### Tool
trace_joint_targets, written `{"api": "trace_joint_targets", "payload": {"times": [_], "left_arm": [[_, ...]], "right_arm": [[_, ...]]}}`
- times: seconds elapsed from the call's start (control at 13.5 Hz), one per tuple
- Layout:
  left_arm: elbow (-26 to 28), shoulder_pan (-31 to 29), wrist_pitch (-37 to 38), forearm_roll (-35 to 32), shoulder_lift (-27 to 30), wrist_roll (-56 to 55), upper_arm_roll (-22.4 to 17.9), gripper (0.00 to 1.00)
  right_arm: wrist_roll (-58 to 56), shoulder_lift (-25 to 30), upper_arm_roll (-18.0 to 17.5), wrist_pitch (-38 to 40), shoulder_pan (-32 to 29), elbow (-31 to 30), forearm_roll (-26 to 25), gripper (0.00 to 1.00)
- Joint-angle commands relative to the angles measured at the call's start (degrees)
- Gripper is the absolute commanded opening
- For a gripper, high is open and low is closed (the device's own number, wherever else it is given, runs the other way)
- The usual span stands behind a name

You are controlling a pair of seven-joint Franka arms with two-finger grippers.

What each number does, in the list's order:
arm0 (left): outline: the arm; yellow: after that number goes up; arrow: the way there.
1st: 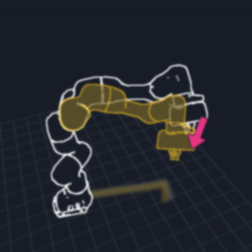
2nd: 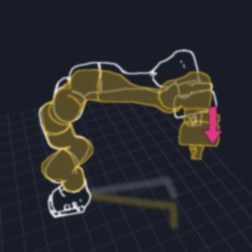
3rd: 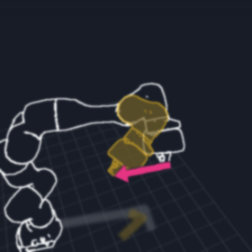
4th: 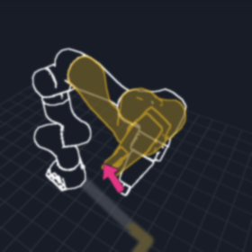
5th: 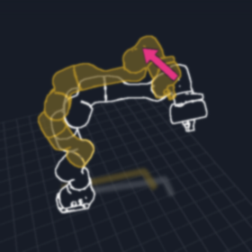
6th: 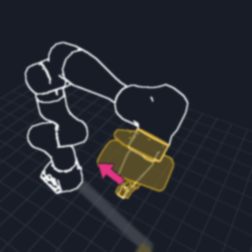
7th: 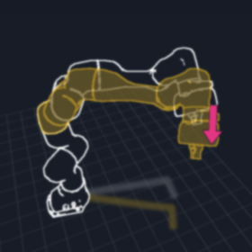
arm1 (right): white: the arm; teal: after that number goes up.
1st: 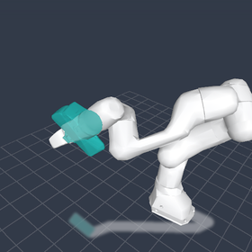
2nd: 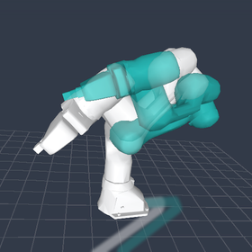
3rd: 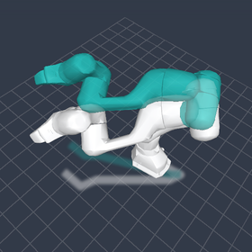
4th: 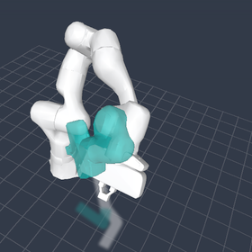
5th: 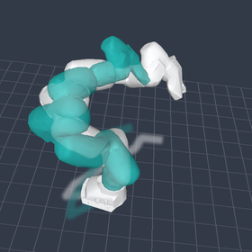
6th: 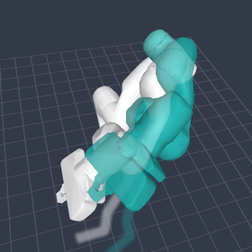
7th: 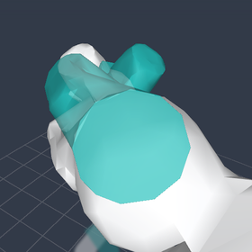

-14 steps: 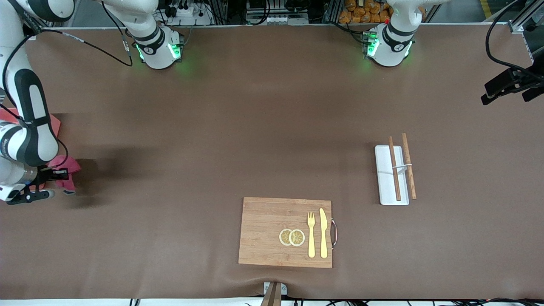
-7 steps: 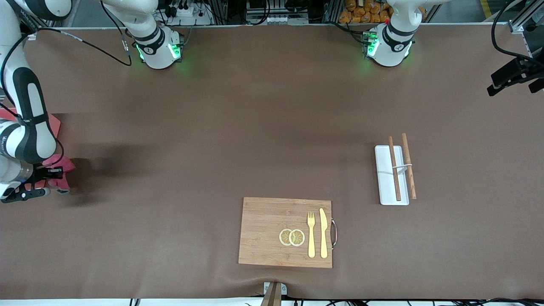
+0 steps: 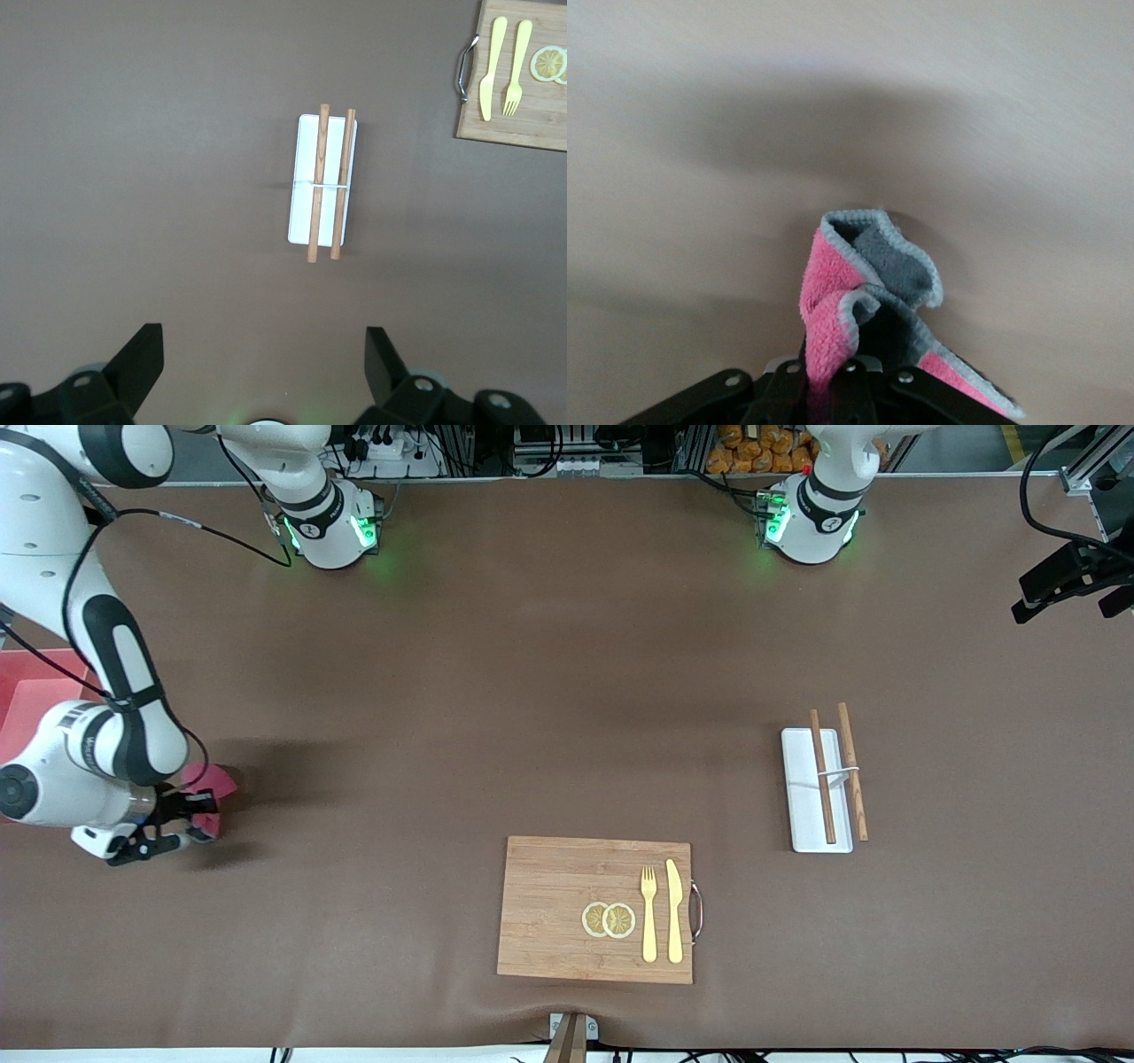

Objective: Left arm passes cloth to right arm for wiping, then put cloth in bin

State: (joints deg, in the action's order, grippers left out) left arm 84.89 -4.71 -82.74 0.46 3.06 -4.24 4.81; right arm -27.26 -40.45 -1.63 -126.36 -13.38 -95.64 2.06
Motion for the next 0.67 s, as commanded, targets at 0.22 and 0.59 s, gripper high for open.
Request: {"api": "trace_joint_targets", "payload": {"times": [0.22, 0.59], "left_arm": [[1.2, -0.3, -0.6, 0.5, 0.3, 0.9, -0.2, 1.0], [1.2, -0.5, -0.6, 0.1, -0.3, 0.9, -0.2, 1.0]], "right_arm": [[27.0, 1.2, -0.1, 0.6, 16.5, -0.2, 5.5, 0.0], [47.6, 7.8, -0.5, 7.3, 26.1, 1.3, 5.5, 0.0]]}}
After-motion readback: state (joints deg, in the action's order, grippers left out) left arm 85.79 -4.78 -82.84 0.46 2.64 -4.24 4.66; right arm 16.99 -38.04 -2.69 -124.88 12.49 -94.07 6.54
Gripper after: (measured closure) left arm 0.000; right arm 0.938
